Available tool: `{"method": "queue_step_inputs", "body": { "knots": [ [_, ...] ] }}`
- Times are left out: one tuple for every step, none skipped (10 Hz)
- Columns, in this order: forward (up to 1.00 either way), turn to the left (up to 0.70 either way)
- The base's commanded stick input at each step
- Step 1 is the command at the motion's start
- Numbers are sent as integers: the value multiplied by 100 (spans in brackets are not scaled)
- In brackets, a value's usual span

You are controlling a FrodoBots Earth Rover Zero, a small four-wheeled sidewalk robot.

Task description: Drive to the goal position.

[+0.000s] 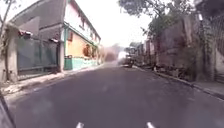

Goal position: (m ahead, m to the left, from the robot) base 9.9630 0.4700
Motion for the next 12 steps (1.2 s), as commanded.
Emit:
{"method": "queue_step_inputs", "body": {
  "knots": [
    [70,1],
    [70,1],
    [70,1],
    [70,1],
    [70,1],
    [70,1],
    [70,1],
    [70,1],
    [70,1],
    [70,1],
    [70,1],
    [70,1]
  ]
}}
